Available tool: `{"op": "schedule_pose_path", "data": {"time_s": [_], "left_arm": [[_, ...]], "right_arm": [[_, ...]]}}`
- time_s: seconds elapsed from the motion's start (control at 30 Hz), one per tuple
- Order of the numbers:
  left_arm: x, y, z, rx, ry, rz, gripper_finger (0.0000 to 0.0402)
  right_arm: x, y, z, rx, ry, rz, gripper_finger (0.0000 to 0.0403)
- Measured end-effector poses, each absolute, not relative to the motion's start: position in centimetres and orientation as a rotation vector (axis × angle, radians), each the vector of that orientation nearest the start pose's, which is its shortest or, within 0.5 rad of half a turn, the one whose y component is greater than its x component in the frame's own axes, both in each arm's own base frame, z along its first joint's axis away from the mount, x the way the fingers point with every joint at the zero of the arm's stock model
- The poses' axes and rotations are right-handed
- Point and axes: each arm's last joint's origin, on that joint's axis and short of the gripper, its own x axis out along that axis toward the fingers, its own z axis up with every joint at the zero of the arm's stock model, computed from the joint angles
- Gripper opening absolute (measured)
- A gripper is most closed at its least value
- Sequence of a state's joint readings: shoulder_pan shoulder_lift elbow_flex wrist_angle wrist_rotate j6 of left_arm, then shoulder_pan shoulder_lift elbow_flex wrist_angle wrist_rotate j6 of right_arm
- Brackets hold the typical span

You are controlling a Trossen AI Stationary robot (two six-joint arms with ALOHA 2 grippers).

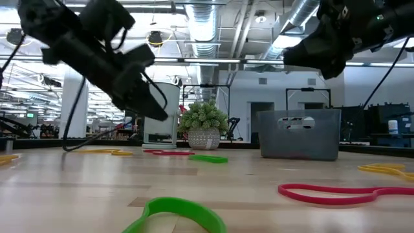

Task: Pick and place items into bin
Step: Put the red rubber band into the black bin

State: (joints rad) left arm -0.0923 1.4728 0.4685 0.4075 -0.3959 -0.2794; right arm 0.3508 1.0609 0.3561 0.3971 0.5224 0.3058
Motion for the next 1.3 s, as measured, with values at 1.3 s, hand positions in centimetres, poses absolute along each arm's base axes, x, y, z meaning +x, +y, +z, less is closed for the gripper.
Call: {"op": "schedule_pose_path", "data": {"time_s": [1.3], "left_arm": [[30.9, -0.9, 12.4, -0.268, 0.546, 0.301, 0.0]], "right_arm": [[20.4, 5.9, 17.7, 0.136, 0.325, -0.222, 0.0077]]}}
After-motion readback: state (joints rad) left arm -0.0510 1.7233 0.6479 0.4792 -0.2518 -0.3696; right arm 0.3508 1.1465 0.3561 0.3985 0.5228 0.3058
